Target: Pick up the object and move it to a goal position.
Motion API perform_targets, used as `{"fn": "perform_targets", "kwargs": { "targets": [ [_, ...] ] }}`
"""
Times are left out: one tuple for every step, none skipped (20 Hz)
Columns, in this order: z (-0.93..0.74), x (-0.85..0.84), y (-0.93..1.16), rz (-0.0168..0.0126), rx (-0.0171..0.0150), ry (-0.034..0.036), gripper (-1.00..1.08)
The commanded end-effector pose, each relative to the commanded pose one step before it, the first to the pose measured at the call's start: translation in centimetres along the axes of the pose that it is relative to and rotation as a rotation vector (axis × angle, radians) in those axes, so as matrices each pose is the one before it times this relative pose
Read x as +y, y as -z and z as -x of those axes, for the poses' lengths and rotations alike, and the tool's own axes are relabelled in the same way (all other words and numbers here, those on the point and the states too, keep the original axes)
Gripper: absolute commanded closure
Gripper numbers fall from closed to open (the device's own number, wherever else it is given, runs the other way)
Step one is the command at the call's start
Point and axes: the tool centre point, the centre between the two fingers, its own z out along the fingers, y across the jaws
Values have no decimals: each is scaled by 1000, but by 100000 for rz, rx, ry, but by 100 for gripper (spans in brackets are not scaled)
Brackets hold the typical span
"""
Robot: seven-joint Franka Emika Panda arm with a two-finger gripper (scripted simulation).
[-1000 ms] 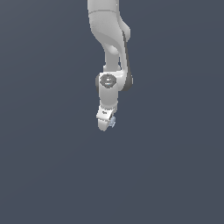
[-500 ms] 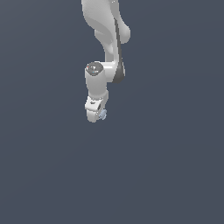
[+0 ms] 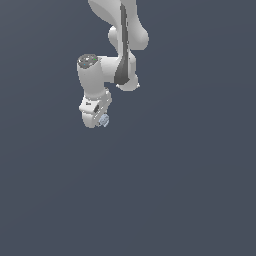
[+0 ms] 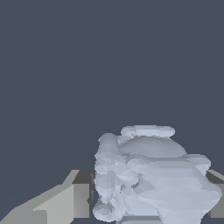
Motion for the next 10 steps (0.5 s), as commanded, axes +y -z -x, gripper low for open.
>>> {"fn": "perform_targets", "kwargs": {
  "targets": [
    [1197,-132,795,-57,59,125,108],
    [390,-22,247,-13,47,-3,108],
    [341,-18,224,0,0,0,108],
    [299,-12,196,0,0,0,108],
    [257,-6,169,0,0,0,108],
    [215,0,140,0,0,0,108],
    [172,5,111,0,0,0,108],
    [127,8,81,0,0,0,108],
    [77,11,40,-19,-64,-16,108],
    [26,3,16,0,0,0,108]
  ]
}}
